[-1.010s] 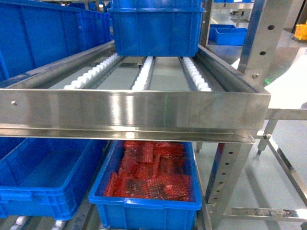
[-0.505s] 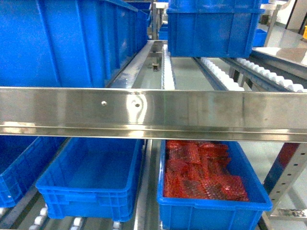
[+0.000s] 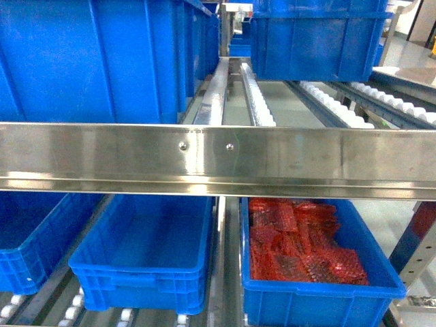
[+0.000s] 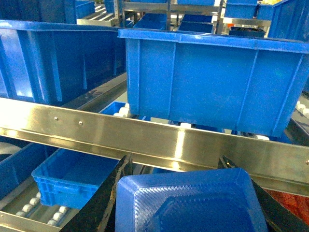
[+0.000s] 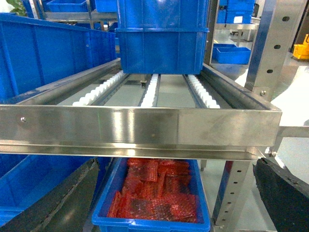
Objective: Pick blue part to blue bin on bottom shelf
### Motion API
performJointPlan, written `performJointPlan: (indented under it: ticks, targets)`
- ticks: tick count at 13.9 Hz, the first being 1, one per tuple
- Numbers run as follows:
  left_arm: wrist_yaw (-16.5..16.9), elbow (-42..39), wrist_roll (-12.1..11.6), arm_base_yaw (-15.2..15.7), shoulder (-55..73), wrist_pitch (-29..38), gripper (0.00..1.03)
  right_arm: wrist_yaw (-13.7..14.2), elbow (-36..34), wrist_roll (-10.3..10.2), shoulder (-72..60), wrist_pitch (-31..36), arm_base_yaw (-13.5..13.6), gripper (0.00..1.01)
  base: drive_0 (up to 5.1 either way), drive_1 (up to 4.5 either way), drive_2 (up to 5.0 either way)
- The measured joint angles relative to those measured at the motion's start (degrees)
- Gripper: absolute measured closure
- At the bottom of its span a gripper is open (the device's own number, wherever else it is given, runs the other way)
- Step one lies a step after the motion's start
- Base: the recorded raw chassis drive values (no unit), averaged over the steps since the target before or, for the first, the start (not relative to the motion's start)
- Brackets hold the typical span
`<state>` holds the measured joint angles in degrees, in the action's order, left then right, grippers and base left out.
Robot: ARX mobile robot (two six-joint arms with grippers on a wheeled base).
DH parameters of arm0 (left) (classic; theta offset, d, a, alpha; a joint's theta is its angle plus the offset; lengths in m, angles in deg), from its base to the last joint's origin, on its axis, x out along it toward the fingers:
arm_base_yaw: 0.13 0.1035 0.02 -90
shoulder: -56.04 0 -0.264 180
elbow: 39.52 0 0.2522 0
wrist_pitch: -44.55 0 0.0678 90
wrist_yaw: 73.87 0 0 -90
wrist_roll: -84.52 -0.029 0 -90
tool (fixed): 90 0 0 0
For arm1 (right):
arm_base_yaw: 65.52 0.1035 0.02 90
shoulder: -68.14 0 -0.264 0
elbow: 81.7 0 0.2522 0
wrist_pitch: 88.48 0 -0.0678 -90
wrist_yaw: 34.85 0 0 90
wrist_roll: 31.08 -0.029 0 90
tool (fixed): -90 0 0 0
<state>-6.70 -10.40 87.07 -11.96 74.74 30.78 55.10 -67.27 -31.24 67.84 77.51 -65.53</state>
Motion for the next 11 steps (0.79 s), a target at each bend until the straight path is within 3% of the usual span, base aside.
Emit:
performJointPlan:
  ticks: [11]
  targets:
    - [0.2, 0.0, 0.0, 0.0, 0.0, 0.0, 0.6, 0.0, 0.0, 0.0, 0.0, -0.1, 0.0, 0.03, 0.0, 0.0, 0.0]
